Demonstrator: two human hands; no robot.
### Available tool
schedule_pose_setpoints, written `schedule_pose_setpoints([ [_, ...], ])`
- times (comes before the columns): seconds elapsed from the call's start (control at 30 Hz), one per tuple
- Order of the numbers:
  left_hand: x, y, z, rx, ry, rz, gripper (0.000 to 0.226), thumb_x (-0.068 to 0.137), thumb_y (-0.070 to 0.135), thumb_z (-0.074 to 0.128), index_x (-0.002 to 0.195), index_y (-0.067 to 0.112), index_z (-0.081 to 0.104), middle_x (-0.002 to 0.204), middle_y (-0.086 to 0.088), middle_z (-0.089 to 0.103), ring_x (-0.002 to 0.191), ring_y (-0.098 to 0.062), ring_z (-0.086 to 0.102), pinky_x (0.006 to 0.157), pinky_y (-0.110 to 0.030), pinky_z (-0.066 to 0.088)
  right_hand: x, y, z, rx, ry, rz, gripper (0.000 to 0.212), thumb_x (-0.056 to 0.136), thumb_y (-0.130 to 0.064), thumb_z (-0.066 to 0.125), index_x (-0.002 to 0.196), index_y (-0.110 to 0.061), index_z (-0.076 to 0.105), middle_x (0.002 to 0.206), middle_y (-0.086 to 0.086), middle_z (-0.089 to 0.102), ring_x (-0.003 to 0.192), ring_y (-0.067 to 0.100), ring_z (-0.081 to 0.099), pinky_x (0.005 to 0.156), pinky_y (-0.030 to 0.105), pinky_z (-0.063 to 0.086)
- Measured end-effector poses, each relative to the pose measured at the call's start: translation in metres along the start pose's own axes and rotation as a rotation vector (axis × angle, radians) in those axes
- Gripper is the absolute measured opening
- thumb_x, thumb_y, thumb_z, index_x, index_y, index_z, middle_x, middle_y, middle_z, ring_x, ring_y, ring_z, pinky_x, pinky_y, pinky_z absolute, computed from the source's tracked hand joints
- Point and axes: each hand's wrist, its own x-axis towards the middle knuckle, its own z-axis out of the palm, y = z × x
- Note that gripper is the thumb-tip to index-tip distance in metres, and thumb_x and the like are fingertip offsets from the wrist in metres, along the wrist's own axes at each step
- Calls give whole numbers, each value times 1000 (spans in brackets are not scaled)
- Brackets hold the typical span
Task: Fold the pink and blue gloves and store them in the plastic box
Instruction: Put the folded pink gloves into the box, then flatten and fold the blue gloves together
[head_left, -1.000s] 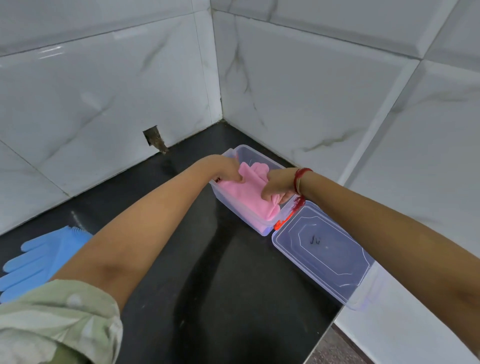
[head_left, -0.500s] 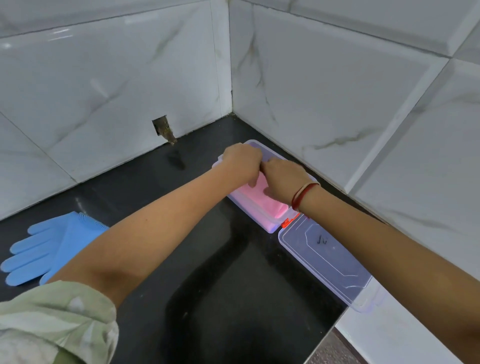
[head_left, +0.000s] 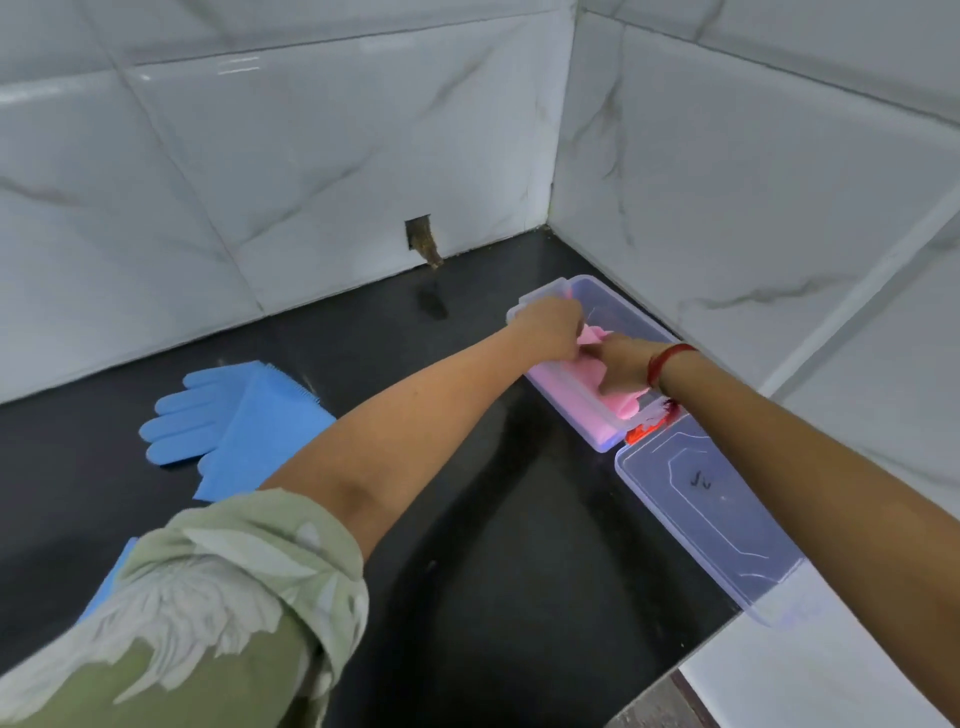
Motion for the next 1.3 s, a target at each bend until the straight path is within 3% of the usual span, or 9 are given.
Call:
schedule_pose_setpoints([
  [0.13,-50,-14,-14,-246,355,129,33,85,30,63,115,15,59,111,-6,61,100,-22,57,81,-29,42,-30,-7,-19,4,339,32,43,85,-27,64,124,-11,56,124,17,58,114,32,52,99,35,37],
  [0.23,-104,-41,-15,-331,497,121,29,81,32,65,104,16,57,101,-2,61,91,-17,56,75,-29,44,-55,-29,-18,219,626,-75,32,82,-23,67,110,-8,65,112,20,61,110,35,51,95,36,35],
  [0.33,-166,-87,-4,-344,557,7,30,82,37,64,103,17,56,100,2,59,89,-11,52,73,-26,41,-71,-68,-3,334,738,-199,29,81,-20,69,108,-9,66,112,17,60,113,34,50,99,37,33],
  [0.53,-267,-171,37,-195,359,-407,52,84,41,63,128,19,45,127,-6,47,116,-27,45,89,-38,42,-54,-148,31,310,599,-351,39,82,-30,66,118,-16,57,119,13,56,116,30,49,103,43,37],
  [0.67,-304,-204,54,-149,317,-666,66,84,46,60,136,14,34,134,-12,42,121,-33,42,92,-44,40,-36,-200,56,256,415,-446,45,80,-39,63,120,-20,54,120,10,52,118,31,46,103,44,36],
  [0.93,-302,-223,65,-410,323,-759,67,82,49,62,131,12,37,126,-10,49,111,-28,51,79,-38,47,-30,-272,85,199,142,-521,62,87,-32,59,142,-20,33,148,5,31,138,27,27,112,40,28],
  [1.1,-291,-228,54,-395,320,-821,43,81,34,65,115,15,47,104,-2,60,86,-20,55,66,-33,43,-25,-277,103,56,120,-511,66,89,-42,53,145,-19,27,152,6,24,140,28,22,114,42,28],
  [1.2,-285,-228,47,-471,348,-798,31,81,27,67,106,16,55,93,1,59,82,-18,55,65,-30,42,-21,-272,110,291,208,-523,62,87,-40,58,141,-16,35,145,5,34,134,22,31,110,36,32],
  [1.3,-284,-214,23,-971,364,-651,13,83,19,70,84,10,61,67,2,55,62,-11,51,54,-18,39,-22,-271,114,932,439,-376,31,89,-32,59,116,-17,55,122,6,51,106,16,52,94,30,44],
])
